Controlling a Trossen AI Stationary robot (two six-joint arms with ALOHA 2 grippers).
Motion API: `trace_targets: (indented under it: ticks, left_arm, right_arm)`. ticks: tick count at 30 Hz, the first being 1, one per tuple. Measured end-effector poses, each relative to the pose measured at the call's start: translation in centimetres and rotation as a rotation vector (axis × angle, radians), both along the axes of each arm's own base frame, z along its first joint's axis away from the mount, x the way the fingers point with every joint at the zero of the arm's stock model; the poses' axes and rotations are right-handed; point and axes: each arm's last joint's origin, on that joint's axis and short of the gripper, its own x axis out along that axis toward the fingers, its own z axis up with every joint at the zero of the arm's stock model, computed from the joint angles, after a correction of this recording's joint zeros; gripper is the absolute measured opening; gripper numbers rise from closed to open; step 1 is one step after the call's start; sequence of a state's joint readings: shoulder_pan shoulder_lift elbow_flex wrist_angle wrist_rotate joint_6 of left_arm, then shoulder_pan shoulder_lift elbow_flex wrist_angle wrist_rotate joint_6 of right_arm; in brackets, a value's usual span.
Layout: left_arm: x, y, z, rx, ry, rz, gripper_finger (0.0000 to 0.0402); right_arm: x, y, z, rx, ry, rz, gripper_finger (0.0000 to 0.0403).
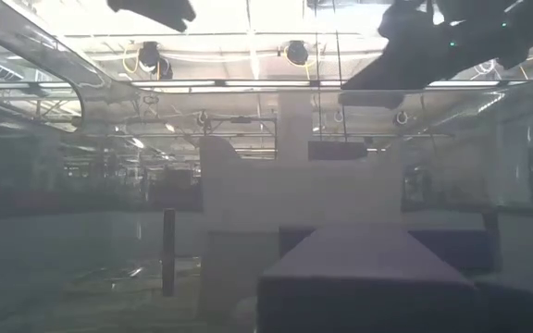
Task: Sort & place blocks by color
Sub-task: Return to Home Position
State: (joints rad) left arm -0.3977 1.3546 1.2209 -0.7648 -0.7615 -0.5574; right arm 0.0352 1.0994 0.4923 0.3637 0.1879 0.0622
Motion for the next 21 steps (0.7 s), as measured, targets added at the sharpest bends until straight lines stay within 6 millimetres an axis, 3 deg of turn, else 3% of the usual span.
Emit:
trace_targets:
  ticks: [8,21]
  left_arm:
    - [-4.0,0.3,0.3,-0.023,-0.041,-0.004,0.0186]
    - [-10.7,1.5,-5.4,-0.116,-0.180,0.112,0.0186]
  right_arm:
    - [-3.3,-0.8,-0.6,0.029,-0.042,-0.045,0.0247]
    - [-6.7,-1.0,-4.4,0.090,-0.101,-0.121,0.0247]
